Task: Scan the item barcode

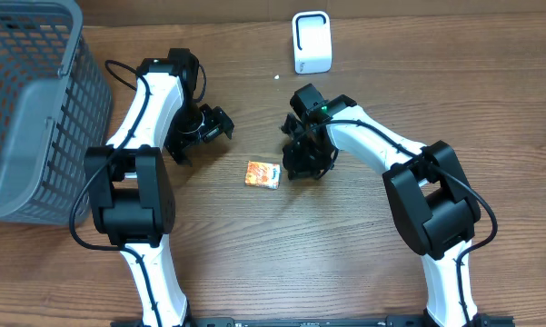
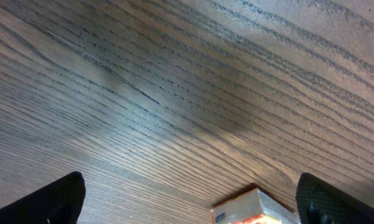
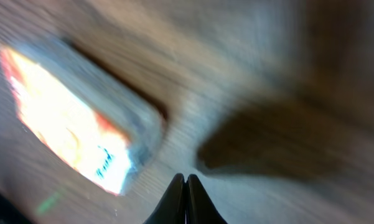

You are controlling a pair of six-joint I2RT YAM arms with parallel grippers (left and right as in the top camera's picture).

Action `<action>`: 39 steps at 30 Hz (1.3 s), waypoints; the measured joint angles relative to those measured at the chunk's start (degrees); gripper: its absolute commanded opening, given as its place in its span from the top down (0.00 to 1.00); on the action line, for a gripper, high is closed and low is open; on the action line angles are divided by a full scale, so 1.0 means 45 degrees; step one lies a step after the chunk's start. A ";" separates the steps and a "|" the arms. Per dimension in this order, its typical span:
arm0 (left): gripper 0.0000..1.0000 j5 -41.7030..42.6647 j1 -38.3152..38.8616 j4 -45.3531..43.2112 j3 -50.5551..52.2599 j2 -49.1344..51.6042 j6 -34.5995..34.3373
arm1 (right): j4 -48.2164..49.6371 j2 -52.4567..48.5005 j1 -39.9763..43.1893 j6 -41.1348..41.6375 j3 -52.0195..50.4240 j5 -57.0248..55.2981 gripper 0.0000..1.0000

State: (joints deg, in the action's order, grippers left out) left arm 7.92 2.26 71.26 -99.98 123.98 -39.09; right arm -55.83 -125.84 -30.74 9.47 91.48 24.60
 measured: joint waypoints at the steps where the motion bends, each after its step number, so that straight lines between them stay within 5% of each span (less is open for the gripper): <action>1: 0.00 0.0005 0.0000 -0.0005 0.0000 0.0000 0.0000 | -0.0189 0.0000 0.0000 -0.0010 0.0005 -0.0005 0.96; 4: 0.00 0.0000 0.0000 -0.0005 0.0000 0.0000 0.0000 | -0.0204 0.0000 0.0000 -0.0053 0.0112 -0.0044 0.96; 9: 0.00 0.0000 0.0000 -0.0005 0.0000 0.0000 0.0000 | 0.1603 0.0000 0.0015 -0.0316 0.0534 -0.0534 0.83; 18: 0.00 0.0005 0.0000 -0.0005 0.0000 0.0000 0.0000 | 0.4002 0.0000 -0.0015 -0.0733 0.0631 -0.0806 0.96; 39: 0.00 0.0000 0.0000 -0.0005 0.0000 0.0005 0.0000 | 0.1141 0.0000 -0.1064 0.1525 -0.0330 0.0520 0.96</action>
State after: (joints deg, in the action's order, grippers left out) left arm 7.92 2.26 71.24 -99.98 124.01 -39.09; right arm -50.70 -125.84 -35.53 16.34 90.00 26.94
